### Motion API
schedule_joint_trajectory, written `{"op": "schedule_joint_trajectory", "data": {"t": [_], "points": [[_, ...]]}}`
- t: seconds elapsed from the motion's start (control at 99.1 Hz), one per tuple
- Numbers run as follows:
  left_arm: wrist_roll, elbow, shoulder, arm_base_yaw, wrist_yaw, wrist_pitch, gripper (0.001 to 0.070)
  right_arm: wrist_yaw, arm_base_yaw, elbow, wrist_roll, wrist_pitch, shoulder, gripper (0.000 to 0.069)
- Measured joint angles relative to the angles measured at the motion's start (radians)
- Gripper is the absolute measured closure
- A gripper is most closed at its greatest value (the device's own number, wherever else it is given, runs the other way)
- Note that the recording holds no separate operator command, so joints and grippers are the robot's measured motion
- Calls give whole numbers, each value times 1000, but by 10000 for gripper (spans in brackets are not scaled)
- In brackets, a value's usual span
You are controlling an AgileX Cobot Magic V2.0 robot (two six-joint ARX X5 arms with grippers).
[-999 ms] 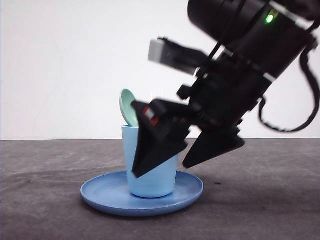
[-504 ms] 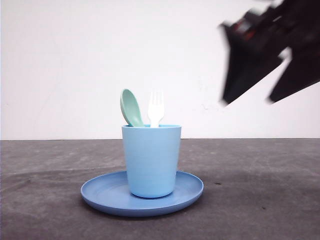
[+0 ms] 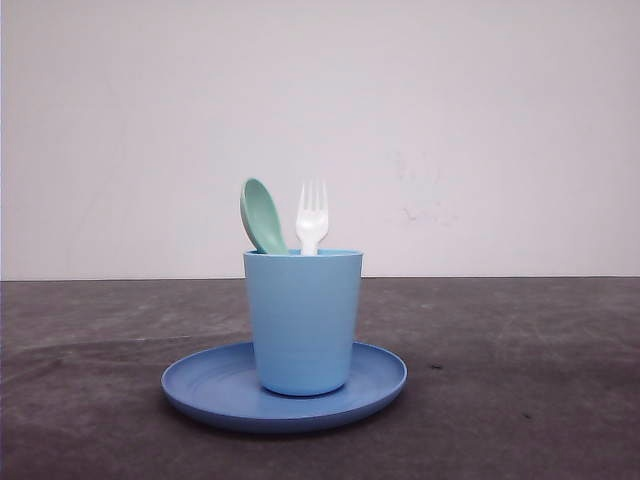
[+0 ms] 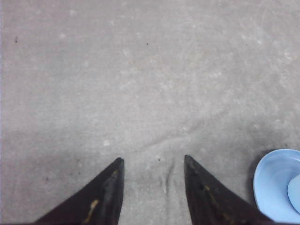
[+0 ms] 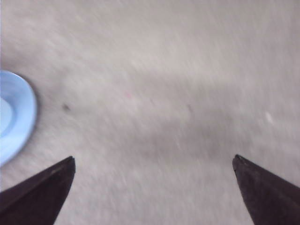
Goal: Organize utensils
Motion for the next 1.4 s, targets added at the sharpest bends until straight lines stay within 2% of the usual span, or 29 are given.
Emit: {"op": "schedule_joint_trajectory", "data": {"t": [0.414, 0.464, 0.535, 0.625, 0.706, 0.837, 1.291, 1.402], "points": [[0, 0, 0, 0, 1, -23, 483, -3, -23, 0, 0, -5, 1, 23], [0, 0, 0, 0, 1, -23, 518, -4, -23, 0, 1, -5, 1, 112], [0, 0, 0, 0, 6, -23, 628, -4, -23, 0, 1, -5, 1, 322], [0, 0, 0, 0, 8, -23, 683, -4, -23, 0, 1, -5, 1, 578], [0, 0, 0, 0, 8, -23, 693, -4, -23, 0, 2, -10, 1, 656], [0, 0, 0, 0, 8, -23, 695, -4, -23, 0, 1, -23, 0, 684], [0, 0, -5, -16, 8, -24, 695, -5, -23, 0, 1, 84, 0, 687], [35, -3, -69, -16, -58, -31, 695, -4, -23, 0, 2, 108, 0, 687]]}}
